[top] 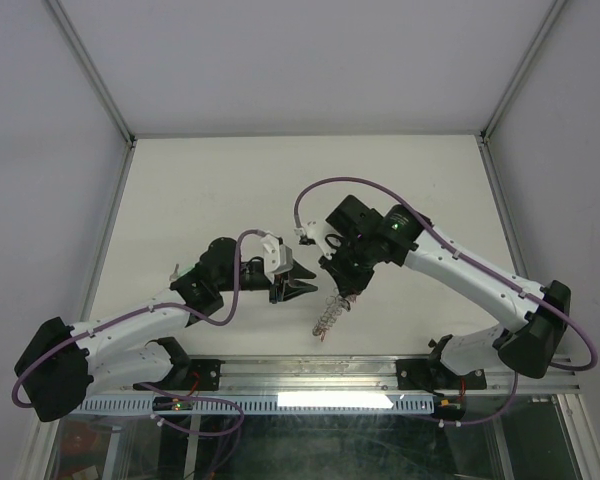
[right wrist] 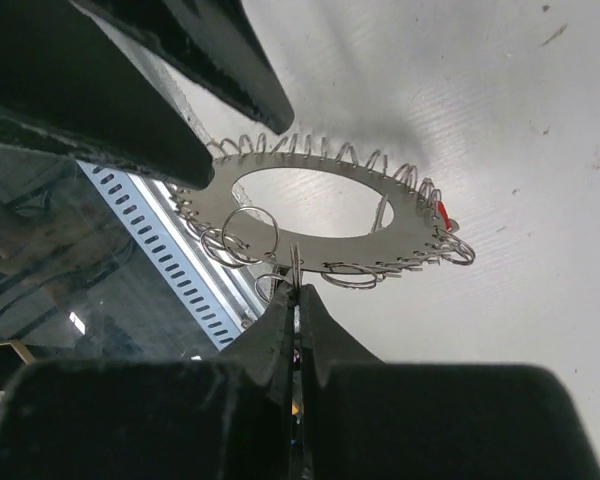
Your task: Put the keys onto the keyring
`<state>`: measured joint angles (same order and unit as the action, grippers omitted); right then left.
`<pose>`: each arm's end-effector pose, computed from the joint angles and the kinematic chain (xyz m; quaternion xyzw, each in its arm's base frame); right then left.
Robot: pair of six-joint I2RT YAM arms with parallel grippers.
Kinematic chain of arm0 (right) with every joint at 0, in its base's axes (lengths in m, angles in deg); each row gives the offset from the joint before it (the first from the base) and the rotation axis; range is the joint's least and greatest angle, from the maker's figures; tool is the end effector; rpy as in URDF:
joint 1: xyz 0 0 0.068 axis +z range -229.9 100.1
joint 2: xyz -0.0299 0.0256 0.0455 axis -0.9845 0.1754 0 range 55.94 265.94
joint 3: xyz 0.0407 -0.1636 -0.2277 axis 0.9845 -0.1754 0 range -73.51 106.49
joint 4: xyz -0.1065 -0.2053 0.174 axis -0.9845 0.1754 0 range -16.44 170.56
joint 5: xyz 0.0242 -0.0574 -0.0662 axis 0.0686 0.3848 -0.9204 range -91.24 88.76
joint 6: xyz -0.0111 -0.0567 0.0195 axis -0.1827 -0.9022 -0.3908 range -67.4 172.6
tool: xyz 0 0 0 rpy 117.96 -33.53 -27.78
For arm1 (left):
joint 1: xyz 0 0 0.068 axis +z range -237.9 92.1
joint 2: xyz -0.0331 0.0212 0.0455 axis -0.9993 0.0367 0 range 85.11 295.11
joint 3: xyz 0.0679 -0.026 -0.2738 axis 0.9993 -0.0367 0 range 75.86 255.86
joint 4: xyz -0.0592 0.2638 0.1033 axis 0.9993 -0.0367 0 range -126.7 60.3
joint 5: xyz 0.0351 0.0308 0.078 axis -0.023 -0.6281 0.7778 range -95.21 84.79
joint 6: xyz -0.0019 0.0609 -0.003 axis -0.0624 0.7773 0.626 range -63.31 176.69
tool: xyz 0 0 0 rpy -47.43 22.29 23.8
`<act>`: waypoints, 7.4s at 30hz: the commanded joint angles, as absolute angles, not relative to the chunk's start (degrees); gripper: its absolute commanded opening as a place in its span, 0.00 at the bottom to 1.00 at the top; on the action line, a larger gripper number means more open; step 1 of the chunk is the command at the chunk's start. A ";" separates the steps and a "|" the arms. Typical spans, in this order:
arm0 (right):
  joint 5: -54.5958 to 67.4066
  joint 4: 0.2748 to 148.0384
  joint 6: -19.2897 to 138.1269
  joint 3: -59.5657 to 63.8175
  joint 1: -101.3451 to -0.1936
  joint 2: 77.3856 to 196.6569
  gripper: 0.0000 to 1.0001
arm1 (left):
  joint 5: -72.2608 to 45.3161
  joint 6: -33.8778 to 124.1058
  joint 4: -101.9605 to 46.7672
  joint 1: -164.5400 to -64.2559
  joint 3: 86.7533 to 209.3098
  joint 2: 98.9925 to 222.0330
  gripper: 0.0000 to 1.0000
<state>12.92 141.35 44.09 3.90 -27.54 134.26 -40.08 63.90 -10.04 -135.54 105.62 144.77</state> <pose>0.1638 0.2308 0.3281 -0.5137 0.8294 0.1808 0.1249 0.1550 -0.2088 0.2459 0.5077 0.5615 -0.4271 0.4945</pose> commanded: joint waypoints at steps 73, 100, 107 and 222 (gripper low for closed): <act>20.83 107.86 68.41 -13.47 -39.86 113.01 0.37 | -26.60 48.17 20.58 -140.37 94.09 147.36 0.00; 25.47 77.75 97.23 -37.41 -41.17 105.49 0.27 | -17.16 38.74 40.03 -140.33 86.76 150.08 0.00; 23.72 78.04 96.40 -37.91 -40.52 106.30 0.24 | -17.83 38.24 41.20 -140.32 86.94 150.45 0.00; 2.91 64.15 60.20 -48.46 -20.72 100.16 0.03 | -31.13 34.61 44.55 -136.06 90.80 152.15 0.00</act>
<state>4.28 67.32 61.51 -49.02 -20.98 102.27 -29.66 36.09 38.29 -136.52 88.38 152.50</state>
